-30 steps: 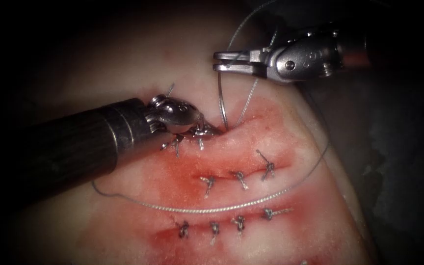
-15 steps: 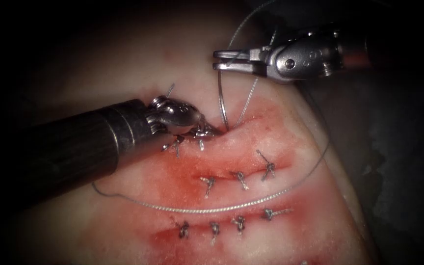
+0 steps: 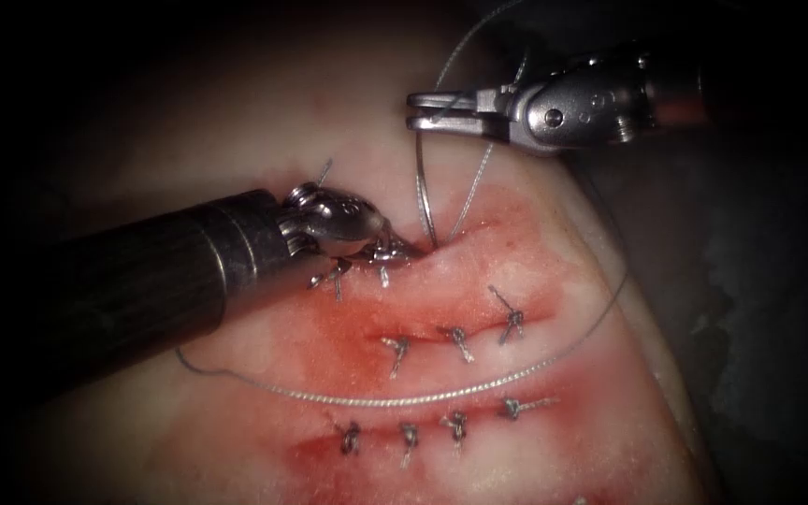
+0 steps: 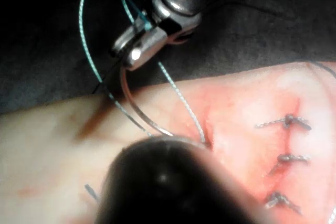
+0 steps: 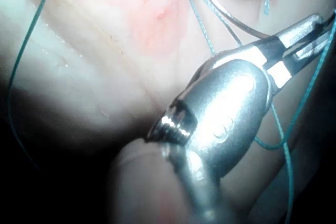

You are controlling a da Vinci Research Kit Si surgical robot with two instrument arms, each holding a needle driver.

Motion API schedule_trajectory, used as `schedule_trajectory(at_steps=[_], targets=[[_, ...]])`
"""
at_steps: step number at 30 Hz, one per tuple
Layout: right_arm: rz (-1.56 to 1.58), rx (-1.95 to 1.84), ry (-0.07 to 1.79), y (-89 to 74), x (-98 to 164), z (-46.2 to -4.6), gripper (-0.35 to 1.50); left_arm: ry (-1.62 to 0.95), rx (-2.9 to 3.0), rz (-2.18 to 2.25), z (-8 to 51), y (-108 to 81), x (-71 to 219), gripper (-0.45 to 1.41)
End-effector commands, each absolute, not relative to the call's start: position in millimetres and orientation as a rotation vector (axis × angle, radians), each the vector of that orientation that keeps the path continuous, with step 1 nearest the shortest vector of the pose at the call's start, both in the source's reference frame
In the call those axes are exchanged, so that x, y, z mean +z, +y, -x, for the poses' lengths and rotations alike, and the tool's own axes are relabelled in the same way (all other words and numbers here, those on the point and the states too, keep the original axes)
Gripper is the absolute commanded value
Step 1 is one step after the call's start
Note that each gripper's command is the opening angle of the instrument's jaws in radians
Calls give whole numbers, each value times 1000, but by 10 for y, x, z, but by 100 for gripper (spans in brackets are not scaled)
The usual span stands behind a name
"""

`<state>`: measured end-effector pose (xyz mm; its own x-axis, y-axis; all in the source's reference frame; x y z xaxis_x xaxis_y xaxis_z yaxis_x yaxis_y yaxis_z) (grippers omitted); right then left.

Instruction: Wound Closure

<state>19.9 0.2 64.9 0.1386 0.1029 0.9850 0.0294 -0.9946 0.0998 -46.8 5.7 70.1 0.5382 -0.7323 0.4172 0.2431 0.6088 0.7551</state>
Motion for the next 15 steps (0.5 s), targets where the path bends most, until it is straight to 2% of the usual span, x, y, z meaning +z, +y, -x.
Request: schedule_trajectory(at_steps=[1, 15], targets=[[-2330, 2014, 142, 9, 652, -208, -35, -806, -638, -690, 473, 69, 701, -45], [-2338, 2018, 147, 11, 649, -210, -35, -806, -637, -690, 474, 69, 702, -45]])
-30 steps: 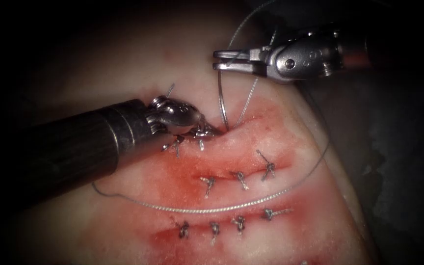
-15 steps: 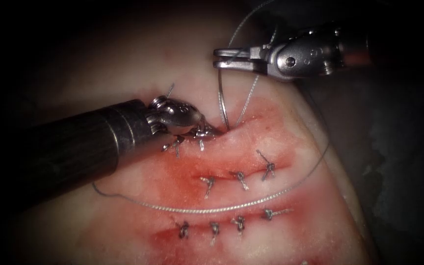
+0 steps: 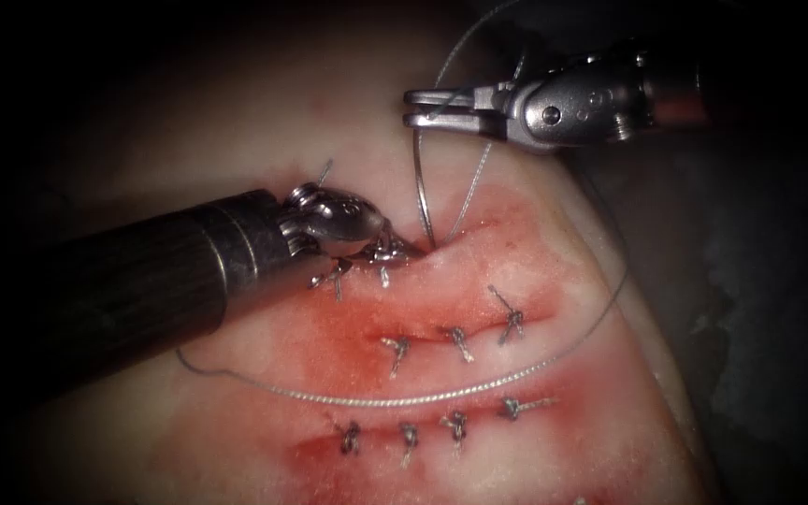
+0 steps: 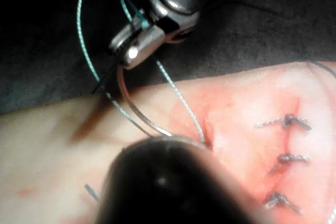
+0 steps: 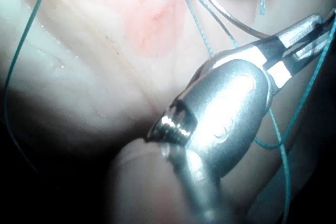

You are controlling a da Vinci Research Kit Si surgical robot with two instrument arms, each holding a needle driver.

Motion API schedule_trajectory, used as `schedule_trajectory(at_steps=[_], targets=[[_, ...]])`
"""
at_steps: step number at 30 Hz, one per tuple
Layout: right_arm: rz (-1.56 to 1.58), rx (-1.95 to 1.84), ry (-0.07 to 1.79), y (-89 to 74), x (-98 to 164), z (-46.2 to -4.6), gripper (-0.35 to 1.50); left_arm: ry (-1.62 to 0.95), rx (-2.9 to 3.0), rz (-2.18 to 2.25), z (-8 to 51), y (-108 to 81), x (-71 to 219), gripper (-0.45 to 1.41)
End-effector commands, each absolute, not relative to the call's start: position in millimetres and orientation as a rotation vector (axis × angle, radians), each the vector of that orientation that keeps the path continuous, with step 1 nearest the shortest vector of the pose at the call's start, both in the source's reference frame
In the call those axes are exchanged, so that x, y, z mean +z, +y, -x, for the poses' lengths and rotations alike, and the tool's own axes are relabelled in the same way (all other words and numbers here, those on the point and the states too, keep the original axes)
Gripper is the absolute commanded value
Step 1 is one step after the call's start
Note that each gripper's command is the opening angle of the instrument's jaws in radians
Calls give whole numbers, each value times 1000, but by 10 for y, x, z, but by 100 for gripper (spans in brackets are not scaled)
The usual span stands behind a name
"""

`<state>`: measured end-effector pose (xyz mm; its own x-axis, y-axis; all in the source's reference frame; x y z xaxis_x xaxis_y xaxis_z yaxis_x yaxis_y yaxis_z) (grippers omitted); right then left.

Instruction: Wound Closure

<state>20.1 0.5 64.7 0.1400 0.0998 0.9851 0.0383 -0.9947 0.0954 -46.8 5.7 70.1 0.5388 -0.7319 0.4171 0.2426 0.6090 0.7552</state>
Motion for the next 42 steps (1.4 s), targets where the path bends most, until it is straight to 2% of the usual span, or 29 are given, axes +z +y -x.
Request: schedule_trajectory(at_steps=[1, 36, 42], targets=[[-2338, 2018, 147, 11, 649, -210, -35, -806, -637, -690, 474, 69, 702, -45], [-2374, 2072, 65, 12, 642, -209, -35, -806, -635, -691, 474, 68, 702, -45], [-2353, 2039, 136, 12, 644, -209, -35, -806, -635, -691, 474, 68, 702, -45]])
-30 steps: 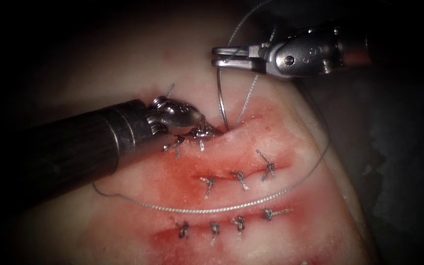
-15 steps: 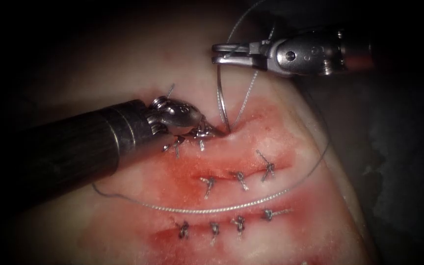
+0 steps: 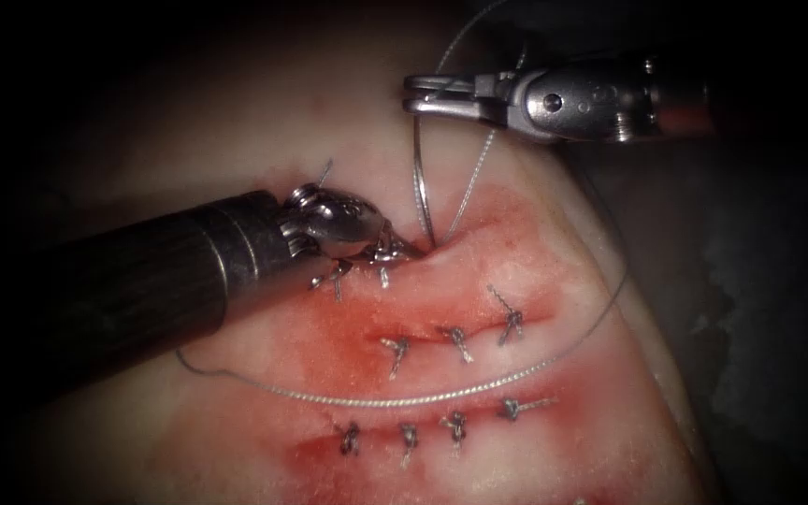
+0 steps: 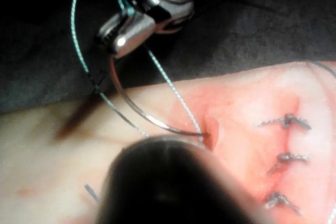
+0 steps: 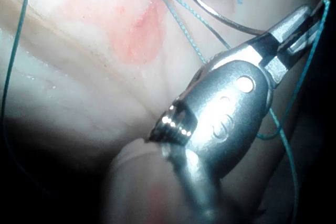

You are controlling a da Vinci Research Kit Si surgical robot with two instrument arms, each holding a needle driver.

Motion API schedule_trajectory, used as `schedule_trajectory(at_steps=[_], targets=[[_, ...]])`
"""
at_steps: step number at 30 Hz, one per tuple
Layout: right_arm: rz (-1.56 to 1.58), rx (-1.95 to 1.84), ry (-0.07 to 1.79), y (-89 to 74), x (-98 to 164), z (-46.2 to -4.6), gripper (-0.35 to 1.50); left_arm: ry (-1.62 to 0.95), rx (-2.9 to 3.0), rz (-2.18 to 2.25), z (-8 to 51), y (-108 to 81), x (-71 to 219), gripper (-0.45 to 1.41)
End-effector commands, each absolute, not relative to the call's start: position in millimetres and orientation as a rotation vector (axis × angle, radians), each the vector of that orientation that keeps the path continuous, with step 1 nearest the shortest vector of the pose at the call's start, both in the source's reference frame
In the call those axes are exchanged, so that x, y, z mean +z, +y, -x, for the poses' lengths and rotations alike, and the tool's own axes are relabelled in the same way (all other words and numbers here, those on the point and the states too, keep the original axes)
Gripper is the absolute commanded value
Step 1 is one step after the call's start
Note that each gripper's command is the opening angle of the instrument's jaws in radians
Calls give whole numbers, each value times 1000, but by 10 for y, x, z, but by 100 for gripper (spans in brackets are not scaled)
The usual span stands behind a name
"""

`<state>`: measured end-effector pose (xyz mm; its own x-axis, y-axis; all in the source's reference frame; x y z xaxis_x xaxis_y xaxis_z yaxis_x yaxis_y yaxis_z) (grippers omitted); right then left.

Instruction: Wound Closure

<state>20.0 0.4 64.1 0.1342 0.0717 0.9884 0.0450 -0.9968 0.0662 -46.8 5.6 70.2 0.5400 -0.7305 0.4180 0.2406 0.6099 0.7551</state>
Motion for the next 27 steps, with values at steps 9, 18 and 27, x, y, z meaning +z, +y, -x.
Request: schedule_trajectory(at_steps=[9, 18, 27], targets=[[-2350, 2038, 138, 11, 645, -207, -35, -806, -635, -691, 474, 68, 702, -45], [-2351, 2045, 120, 9, 648, -207, -35, -806, -634, -691, 473, 68, 702, -45], [-2354, 2065, 42, 7, 648, -204, -35, -806, -633, -691, 473, 67, 702, -45]])
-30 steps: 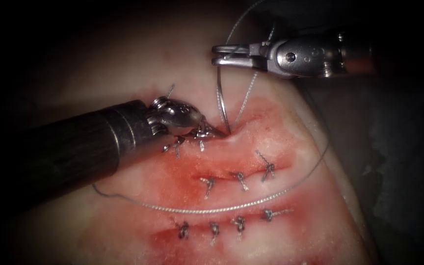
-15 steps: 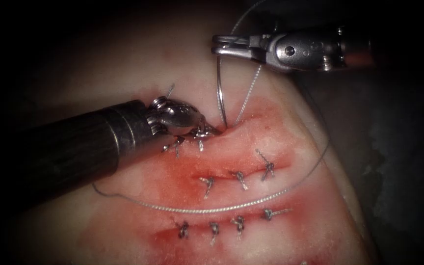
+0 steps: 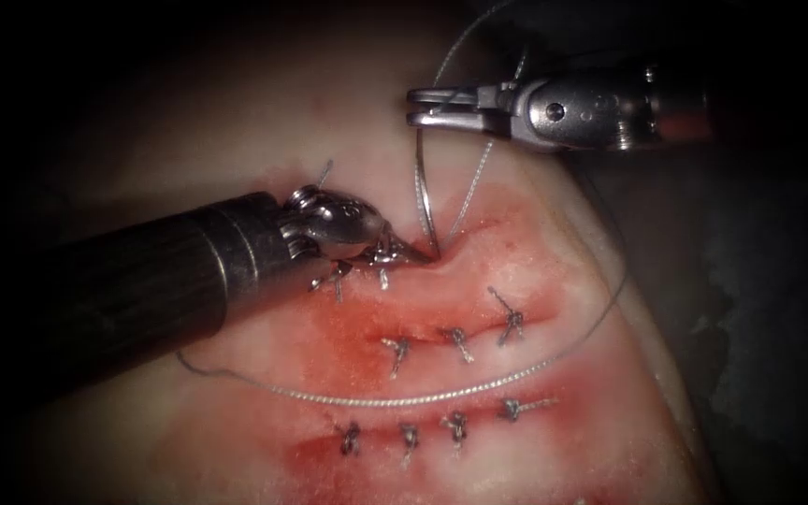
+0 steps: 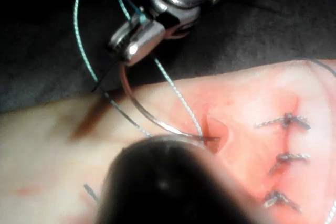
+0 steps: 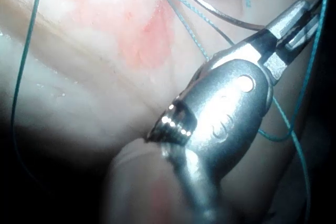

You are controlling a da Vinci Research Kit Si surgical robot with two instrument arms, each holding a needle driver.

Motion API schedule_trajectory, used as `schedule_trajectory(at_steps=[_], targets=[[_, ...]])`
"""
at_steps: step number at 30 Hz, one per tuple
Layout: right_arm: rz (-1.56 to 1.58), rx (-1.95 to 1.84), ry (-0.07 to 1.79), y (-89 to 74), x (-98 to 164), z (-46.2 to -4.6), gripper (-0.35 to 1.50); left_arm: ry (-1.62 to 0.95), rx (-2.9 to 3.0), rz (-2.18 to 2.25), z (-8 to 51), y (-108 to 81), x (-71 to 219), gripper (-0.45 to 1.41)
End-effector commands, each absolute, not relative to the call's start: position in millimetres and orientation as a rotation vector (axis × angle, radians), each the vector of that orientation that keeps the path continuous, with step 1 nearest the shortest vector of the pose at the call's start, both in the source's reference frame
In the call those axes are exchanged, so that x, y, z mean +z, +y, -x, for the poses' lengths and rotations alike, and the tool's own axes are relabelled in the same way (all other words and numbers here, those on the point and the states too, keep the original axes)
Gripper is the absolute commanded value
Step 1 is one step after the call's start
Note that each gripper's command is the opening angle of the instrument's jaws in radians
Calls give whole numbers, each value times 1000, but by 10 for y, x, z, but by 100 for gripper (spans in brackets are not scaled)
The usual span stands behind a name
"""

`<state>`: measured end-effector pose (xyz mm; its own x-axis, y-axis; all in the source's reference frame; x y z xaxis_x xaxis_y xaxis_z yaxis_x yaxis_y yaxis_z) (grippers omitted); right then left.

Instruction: Wound Closure

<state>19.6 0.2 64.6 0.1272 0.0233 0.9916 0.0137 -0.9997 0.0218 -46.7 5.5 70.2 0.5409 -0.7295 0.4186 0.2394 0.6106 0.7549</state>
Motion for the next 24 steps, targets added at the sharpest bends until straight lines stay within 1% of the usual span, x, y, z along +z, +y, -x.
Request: schedule_trajectory(at_steps=[1, 7, 10, 24], targets=[[-2354, 2065, 42, 8, 648, -204, -35, -806, -633, -691, 473, 67, 702, -45], [-2354, 2067, 24, 9, 647, -203, -35, -806, -633, -690, 473, 67, 703, -45], [-2340, 2050, 58, 9, 647, -203, -35, -806, -633, -690, 473, 66, 703, -45], [-2319, 2031, 33, 8, 647, -203, -35, -806, -632, -689, 473, 65, 704, -45]])
